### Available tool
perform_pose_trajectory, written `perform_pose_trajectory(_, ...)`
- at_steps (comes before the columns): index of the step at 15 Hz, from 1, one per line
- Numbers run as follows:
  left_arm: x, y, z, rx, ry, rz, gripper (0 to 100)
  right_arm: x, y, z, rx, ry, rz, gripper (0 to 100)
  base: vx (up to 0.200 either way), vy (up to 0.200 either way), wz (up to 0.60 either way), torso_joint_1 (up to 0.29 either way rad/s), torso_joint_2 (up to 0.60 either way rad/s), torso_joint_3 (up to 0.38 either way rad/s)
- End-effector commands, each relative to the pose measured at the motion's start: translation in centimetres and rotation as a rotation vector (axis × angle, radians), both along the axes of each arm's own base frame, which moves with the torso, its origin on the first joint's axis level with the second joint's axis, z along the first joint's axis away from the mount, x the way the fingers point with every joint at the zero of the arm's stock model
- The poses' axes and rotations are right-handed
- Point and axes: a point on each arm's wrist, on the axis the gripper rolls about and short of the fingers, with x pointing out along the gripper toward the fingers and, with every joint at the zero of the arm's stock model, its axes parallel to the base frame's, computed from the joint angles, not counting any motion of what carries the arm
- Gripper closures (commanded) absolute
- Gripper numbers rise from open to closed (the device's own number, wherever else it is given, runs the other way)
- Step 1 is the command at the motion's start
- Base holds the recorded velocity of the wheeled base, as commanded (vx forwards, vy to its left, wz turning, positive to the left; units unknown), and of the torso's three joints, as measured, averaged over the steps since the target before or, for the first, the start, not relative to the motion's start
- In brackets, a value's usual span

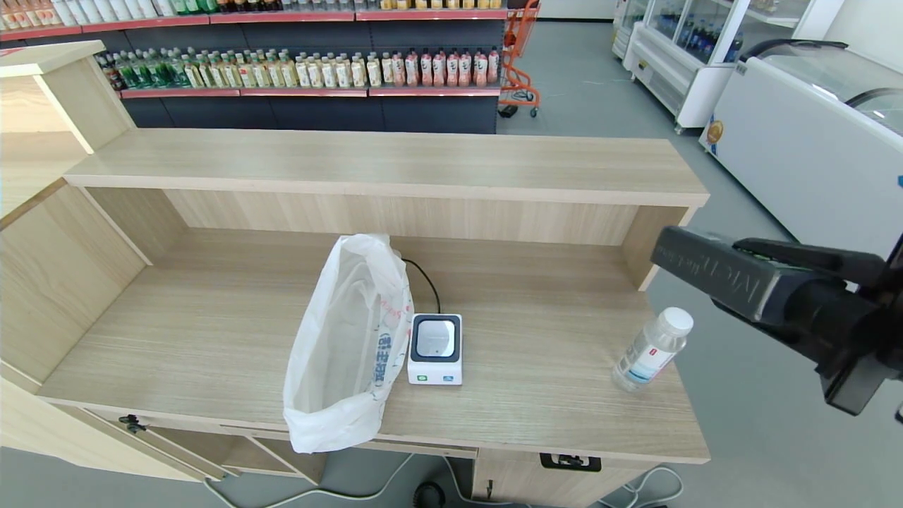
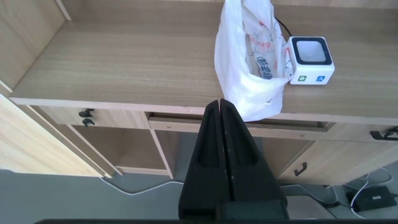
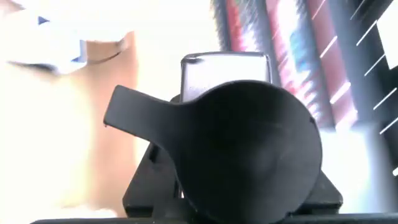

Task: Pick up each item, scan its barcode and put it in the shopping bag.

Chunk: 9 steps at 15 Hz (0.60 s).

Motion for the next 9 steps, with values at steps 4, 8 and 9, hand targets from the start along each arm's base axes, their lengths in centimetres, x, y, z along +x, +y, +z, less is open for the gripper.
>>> perform_pose_trajectory(4, 0.0, 0.0, 0.0, -0.001, 0.0, 0.0, 100, -0.9, -0.9, -0.5, 0.739, 0.892, -0.22, 100, 0.0, 0.0, 0.0, 0.0, 0.0, 0.0)
perform_pose_trajectory(8, 0.0, 0.0, 0.0, -0.001, 0.0, 0.0, 100, 0.4, -0.7, -1.1, 1.146, 1.266, -0.359, 100, 0.0, 0.0, 0.0, 0.0, 0.0, 0.0)
perform_pose_trajectory(9, 0.0, 0.0, 0.0, -0.001, 0.001, 0.0, 100, 0.7, -1.2, -2.6, 1.19, 1.297, -0.44, 100, 0.0, 0.0, 0.0, 0.0, 0.0, 0.0)
